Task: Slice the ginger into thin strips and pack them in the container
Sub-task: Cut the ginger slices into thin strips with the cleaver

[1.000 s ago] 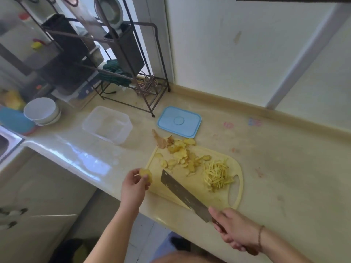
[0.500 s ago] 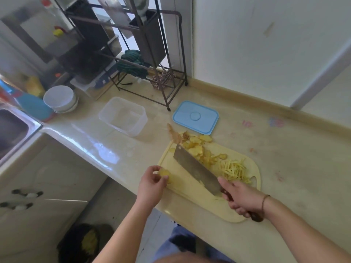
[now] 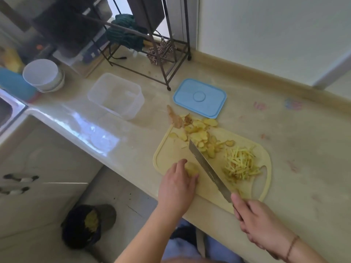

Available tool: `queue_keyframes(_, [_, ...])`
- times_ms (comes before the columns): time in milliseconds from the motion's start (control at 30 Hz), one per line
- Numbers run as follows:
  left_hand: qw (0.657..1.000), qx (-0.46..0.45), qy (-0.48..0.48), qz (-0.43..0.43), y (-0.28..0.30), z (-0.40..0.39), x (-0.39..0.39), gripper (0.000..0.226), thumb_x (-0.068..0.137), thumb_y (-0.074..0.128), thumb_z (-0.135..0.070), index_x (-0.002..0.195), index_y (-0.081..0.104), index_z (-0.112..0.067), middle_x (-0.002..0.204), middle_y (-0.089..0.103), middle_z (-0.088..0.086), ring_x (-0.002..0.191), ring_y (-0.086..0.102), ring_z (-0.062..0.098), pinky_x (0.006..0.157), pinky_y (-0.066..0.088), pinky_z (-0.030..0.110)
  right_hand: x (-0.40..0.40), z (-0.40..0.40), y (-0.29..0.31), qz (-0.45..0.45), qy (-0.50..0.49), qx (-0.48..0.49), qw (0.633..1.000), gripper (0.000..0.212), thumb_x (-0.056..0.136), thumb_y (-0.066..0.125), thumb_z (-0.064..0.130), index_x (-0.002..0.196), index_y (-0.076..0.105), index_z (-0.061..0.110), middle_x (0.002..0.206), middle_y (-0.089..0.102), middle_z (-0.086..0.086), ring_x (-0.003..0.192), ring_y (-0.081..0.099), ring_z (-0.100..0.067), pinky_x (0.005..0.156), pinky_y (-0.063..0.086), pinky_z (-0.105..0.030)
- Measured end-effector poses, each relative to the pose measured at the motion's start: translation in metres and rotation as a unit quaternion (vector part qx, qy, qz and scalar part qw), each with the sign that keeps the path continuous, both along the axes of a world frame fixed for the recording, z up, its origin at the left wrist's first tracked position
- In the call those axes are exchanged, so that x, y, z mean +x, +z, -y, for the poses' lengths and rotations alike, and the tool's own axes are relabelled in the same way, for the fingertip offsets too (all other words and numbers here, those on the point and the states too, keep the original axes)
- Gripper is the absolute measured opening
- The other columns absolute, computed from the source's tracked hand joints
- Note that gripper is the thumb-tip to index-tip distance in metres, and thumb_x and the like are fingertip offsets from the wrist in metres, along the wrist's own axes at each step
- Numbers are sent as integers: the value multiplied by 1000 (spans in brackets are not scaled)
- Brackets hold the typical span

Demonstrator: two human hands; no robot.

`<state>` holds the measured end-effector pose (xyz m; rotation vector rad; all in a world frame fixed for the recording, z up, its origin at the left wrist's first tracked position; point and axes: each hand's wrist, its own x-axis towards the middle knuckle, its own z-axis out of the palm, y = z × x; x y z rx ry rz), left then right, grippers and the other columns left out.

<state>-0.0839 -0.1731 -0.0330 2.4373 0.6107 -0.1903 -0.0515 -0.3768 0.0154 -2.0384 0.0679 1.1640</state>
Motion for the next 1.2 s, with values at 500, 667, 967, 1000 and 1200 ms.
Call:
queue_keyframes(500, [932,78,-161,315,-57,-18,-12,20,83,82,-14,92,74,1,103,62,13,86,60,28,81,51,33,-6,-11,-15,103,55,4,993,70,79,23,77,69,41,10,47,40,0,45,38,-8,52,34,-27])
queue_keyframes(667, [933,83,-172,305,-53,-16,-9,14,86,76,-11,92,75,1,98,69,16,86,61,31,81,51,36,-8,-7,-10,115,68,-24,991,61,73,23,80,67,48,25,51,52,6,54,51,-11,50,37,-18])
queue_keyframes(967, [935,68,-170,303,-51,-17,-7,15,87,76,-12,94,75,2,101,71,14,87,65,32,81,53,38,2,-12,-22,152,107,-36,982,89,66,3,93,68,47,15,64,60,2,55,54,-12,58,41,-29])
queue_keyframes(1000, [936,73,-173,298,-50,-18,-8,16,87,77,-12,94,75,2,101,71,14,87,65,32,81,53,38,4,-14,-22,148,108,-30,983,85,69,5,91,71,47,17,62,60,0,54,54,-13,57,41,-30])
queue_keyframes(1200, [941,84,-174,278,-44,-17,-12,12,84,75,-4,94,75,2,98,70,13,85,64,31,83,53,37,2,-13,-5,160,93,-37,982,82,71,8,89,71,52,20,66,61,3,57,55,-9,60,43,-22])
